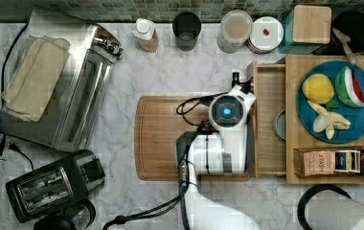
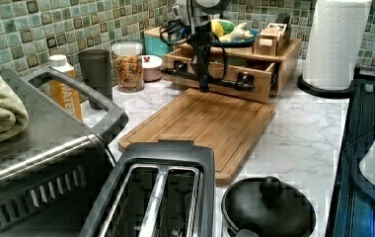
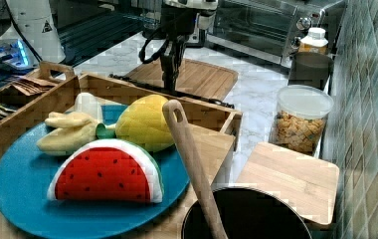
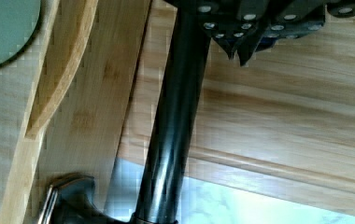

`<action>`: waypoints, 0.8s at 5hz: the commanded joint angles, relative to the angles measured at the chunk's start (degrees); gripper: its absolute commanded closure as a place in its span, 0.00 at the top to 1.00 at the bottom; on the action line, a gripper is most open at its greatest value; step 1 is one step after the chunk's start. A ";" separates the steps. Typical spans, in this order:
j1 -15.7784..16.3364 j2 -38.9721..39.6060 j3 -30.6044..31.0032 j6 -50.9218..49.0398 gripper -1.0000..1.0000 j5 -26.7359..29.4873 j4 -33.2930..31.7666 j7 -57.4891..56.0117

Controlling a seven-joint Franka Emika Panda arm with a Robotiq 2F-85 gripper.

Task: Close the drawer.

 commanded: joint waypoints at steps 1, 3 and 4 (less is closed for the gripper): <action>-11.04 -1.18 -9.69 5.26 0.00 3.27 5.92 -7.19; -10.96 -0.26 -11.19 6.38 0.00 -1.22 6.90 -2.13; -11.07 -0.27 -11.08 6.38 0.00 -1.25 6.91 -2.09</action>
